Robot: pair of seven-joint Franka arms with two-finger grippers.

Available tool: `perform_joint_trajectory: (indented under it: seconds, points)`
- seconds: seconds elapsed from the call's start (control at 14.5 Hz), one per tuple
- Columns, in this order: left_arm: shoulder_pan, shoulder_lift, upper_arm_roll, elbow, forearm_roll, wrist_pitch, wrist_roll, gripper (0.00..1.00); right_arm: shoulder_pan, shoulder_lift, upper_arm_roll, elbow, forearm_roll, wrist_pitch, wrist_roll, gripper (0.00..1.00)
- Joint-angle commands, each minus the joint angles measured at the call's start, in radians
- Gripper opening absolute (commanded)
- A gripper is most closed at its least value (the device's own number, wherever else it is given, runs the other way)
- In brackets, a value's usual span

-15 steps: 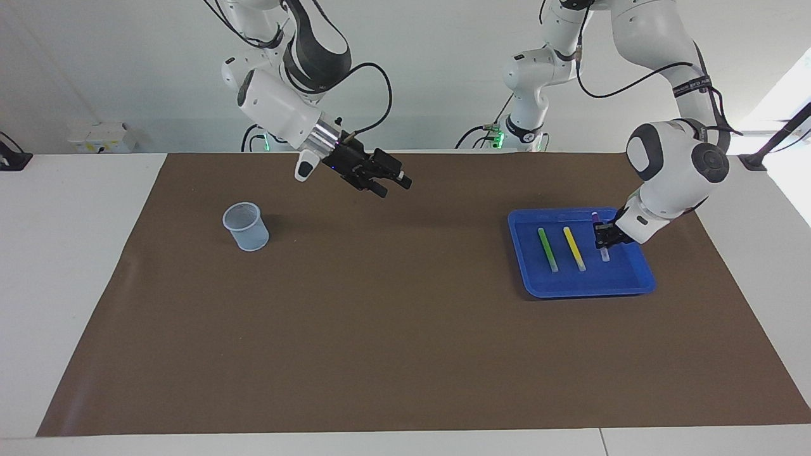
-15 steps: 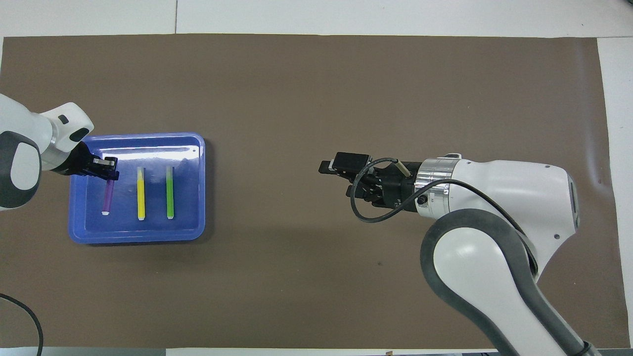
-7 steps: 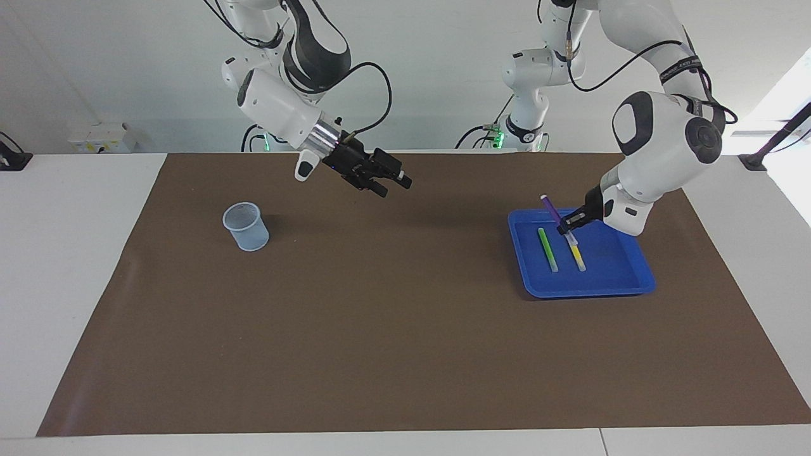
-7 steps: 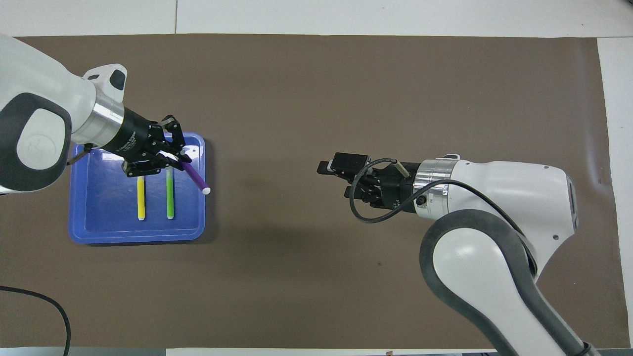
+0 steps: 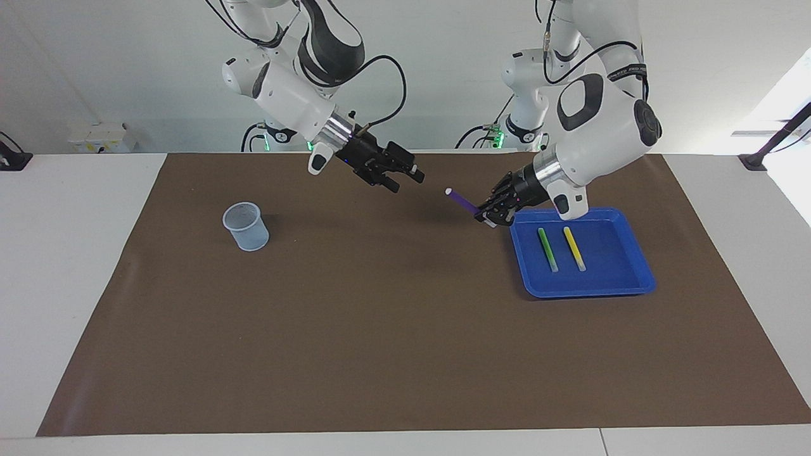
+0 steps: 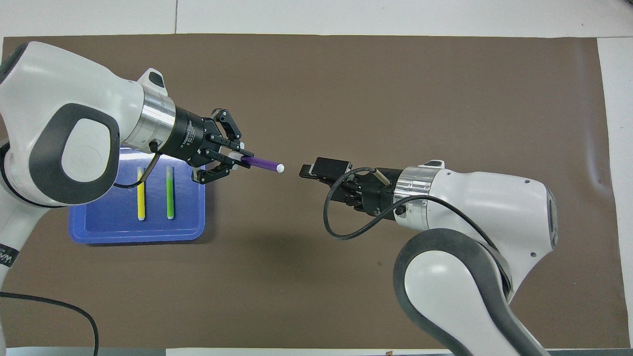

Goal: Transfer and insert pens with both arms
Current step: 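Lift the purple pen with the left gripper toward the right gripper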

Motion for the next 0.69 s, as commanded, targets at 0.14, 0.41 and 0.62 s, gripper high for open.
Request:
perform_joint_trajectory:
  seconds: [0.14,0.41,0.62]
  points:
    - [-0.054,-0.067,0.005,-0.108,-0.080,0.096,-0.043,0.00,0.006,0.024,0.042,0.026,0.025,0.101,0.044,1.00]
    - [-0.060,-0.072,0.005,-0.106,-0.082,0.104,-0.050,0.00,0.007,0.041,0.062,0.046,0.023,0.151,0.044,0.95]
    - [-0.066,-0.073,0.005,-0.108,-0.082,0.105,-0.052,0.00,0.006,0.052,0.062,0.055,0.023,0.158,0.042,0.92]
